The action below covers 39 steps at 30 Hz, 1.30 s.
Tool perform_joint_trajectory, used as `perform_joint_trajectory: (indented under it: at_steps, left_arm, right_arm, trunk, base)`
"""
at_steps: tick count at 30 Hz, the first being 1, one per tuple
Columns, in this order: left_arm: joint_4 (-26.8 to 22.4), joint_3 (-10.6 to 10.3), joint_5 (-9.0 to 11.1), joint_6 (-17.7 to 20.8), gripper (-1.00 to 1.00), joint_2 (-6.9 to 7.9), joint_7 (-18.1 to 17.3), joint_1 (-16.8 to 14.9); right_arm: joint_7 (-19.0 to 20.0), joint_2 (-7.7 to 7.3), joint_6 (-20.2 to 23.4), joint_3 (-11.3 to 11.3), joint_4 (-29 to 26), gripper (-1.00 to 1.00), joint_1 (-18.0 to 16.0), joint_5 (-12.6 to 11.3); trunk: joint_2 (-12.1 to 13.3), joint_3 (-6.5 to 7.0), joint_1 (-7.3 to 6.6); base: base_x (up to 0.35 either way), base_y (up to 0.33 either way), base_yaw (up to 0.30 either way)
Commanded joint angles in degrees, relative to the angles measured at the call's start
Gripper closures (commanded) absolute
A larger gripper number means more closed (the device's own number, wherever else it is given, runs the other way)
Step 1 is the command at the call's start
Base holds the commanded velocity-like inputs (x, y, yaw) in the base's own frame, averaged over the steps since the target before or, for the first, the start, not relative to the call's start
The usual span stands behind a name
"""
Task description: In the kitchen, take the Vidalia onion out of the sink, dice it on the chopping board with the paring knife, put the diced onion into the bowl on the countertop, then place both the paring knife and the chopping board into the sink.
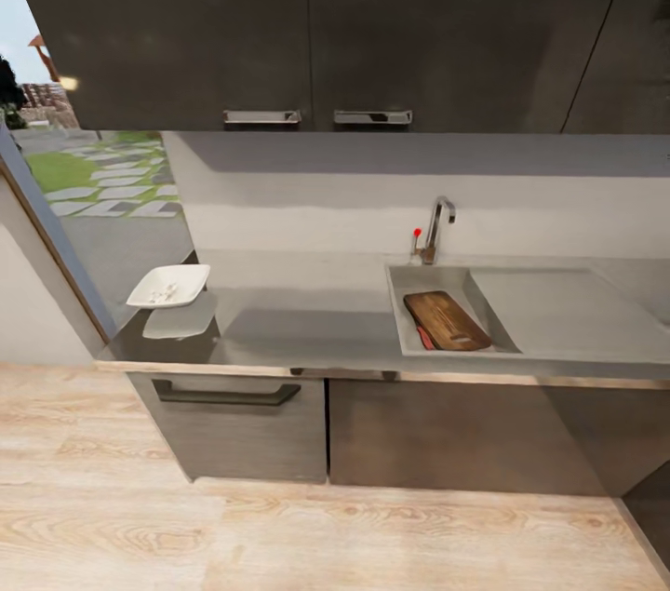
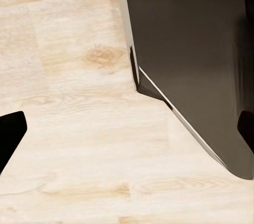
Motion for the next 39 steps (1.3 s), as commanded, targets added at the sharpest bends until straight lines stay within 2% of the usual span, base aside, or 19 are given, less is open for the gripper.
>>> perform_joint_trajectory:
  at_steps: [1,39]
  left_arm:
    - [0.1,-0.5,0.4,-0.3,-1.00,-0.01,0.1,0.0]
    - [0.1,-0.5,0.4,-0.3,-1.00,-0.01,0.1,0.0]
  right_arm:
    - [0.0,-0.01,-0.2,-0.4,0.0,-1.00,0.0,0.3]
    - [-0.4,-0.05,-0.2,-0.5,0.0,-1.00,0.0,0.2]
  trunk:
    - [-0.1,0.00,0.03]
    - [-0.1,3.46,0.03]
  base:
    - [0.000,0.000,0.000]
    - [0.000,0.000,0.000]
